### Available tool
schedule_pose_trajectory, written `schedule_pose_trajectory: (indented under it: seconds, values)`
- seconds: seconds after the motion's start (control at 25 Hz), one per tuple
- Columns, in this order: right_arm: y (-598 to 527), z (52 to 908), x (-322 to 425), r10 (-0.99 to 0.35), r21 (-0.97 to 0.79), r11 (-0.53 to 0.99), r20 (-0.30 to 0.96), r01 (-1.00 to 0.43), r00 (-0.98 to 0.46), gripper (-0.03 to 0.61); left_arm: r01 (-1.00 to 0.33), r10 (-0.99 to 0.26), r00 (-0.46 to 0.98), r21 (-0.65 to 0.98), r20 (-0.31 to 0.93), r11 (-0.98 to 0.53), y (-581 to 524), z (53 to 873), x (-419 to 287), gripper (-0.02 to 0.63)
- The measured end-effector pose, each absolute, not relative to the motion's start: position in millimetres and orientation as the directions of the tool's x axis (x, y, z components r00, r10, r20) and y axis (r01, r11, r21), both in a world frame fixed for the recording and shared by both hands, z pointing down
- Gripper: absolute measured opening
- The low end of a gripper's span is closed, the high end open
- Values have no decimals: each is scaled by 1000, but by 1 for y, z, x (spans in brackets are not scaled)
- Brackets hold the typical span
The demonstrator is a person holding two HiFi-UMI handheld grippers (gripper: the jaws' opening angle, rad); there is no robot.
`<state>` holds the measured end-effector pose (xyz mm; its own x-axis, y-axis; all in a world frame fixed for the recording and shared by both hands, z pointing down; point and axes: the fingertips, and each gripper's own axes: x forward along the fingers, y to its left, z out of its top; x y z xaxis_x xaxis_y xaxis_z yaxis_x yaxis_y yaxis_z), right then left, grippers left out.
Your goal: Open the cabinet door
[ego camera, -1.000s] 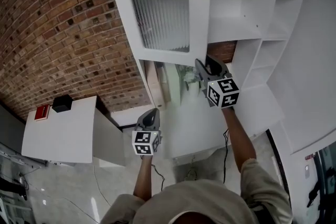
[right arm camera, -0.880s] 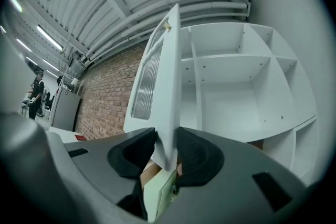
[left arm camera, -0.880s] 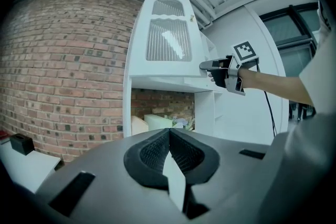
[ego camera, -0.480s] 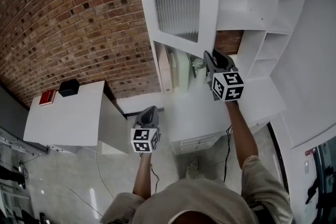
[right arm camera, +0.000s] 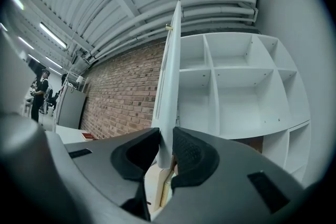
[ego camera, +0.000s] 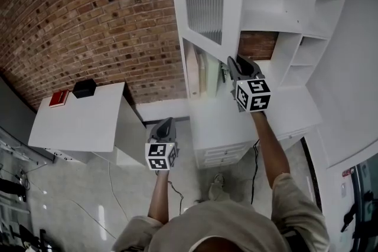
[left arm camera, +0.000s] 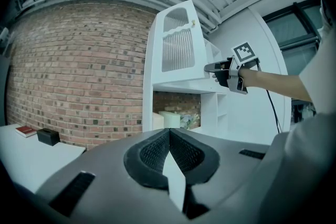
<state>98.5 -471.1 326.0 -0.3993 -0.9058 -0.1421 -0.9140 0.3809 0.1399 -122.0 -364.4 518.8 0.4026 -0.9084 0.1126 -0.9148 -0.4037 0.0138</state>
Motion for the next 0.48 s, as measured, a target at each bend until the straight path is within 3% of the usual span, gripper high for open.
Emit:
schedule_pose_trajectory:
  seconds: [0.48]
  values:
    - [-438, 325, 48, -889, 177, 406, -149, -897, -432, 87, -928, -923, 372, 29, 102, -371, -318, 518, -135, 26]
